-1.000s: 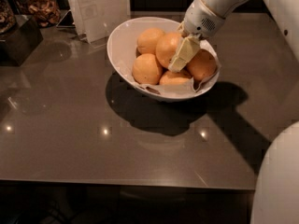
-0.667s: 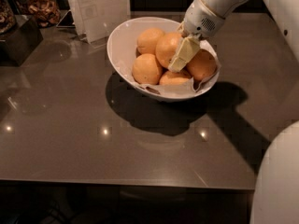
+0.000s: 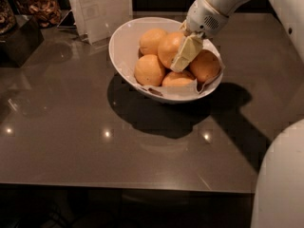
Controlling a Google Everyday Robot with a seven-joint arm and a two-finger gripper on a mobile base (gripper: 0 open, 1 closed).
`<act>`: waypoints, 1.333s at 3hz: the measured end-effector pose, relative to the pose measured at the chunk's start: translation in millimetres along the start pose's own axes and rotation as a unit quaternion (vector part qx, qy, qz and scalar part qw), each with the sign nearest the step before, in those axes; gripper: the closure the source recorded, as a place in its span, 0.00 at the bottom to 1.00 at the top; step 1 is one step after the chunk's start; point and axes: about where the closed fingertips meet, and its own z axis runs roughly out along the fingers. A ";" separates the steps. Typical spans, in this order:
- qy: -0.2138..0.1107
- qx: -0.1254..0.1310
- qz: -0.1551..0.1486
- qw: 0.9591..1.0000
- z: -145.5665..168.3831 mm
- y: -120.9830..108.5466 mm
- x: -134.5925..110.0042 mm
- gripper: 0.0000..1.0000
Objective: Pick orange from white bowl
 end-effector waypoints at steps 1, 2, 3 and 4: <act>0.000 0.000 0.000 1.000 -1.0 0.0 -0.4 1.00; -0.011 0.003 -0.005 1.000 -0.7 -2.3 -3.2 1.00; -0.013 0.006 -0.007 1.000 -0.1 -4.4 -5.6 1.00; -0.014 0.006 -0.007 1.000 -1.2 -4.2 -5.4 1.00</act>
Offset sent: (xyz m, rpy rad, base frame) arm -0.0035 0.0007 0.0006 0.0388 -0.0125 0.0267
